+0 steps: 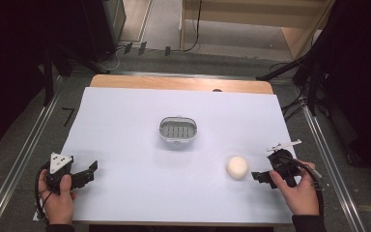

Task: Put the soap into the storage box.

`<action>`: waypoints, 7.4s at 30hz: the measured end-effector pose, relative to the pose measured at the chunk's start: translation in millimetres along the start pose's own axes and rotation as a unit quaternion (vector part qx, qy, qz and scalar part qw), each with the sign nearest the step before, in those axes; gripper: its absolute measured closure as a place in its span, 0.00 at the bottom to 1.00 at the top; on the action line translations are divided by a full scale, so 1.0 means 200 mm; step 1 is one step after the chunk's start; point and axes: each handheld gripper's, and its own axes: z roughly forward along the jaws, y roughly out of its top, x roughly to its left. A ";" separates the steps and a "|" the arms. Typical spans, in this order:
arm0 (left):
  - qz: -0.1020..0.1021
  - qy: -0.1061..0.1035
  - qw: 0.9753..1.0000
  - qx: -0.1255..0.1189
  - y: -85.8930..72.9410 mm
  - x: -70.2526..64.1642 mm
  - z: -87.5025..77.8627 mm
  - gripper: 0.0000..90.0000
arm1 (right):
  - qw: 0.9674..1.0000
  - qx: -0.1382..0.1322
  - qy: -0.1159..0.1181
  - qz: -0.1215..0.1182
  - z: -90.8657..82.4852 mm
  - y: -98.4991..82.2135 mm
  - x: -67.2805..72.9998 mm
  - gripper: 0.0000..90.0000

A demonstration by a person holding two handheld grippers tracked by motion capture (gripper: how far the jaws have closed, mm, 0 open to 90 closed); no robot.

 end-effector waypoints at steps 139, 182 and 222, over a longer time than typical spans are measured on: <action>-0.009 -0.006 1.000 -0.003 0.00 0.01 0.00 0.15 | 0.997 0.050 0.030 -0.057 0.16 0.43 0.39 0.28; -0.011 -0.006 1.000 -0.001 0.00 0.01 0.00 0.15 | 0.996 0.030 0.037 -0.081 0.11 0.67 0.54 0.28; -0.011 -0.005 1.000 -0.005 0.00 0.01 0.00 0.15 | 0.993 0.025 0.064 -0.097 0.12 0.89 0.72 0.28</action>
